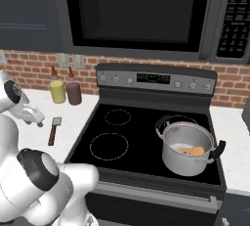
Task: Put the squash and onion in the pot. Retrieve the spatula and lightly stir the vegetables in the pot.
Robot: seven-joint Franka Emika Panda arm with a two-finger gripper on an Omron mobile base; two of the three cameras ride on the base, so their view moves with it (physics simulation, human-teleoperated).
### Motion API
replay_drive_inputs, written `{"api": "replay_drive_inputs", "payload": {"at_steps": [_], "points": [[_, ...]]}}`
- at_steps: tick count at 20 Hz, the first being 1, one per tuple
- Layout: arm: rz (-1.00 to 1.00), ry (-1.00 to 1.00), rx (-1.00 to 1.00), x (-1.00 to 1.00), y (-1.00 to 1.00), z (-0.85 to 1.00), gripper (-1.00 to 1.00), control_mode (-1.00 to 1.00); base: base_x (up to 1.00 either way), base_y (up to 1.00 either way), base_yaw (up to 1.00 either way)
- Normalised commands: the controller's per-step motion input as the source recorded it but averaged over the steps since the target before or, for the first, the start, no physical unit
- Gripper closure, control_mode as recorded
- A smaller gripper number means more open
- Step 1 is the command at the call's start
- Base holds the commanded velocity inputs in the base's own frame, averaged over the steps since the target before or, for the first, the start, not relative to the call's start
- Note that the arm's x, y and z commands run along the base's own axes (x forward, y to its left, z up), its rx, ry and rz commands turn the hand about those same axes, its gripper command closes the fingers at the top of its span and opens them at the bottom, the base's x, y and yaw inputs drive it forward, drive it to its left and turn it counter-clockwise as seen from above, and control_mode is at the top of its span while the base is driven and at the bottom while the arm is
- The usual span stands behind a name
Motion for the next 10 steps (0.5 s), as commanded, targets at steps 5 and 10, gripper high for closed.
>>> {"api": "replay_drive_inputs", "payload": {"at_steps": [5,10], "points": [[0.06,0.02,0.19,0.24,-0.01,-0.28,-1.0,-1.0,0.0,0.0,0.0],[0.1,0.01,0.01,0.2,0.15,-0.33,-1.0,-1.0,0.0,0.0,0.0]]}}
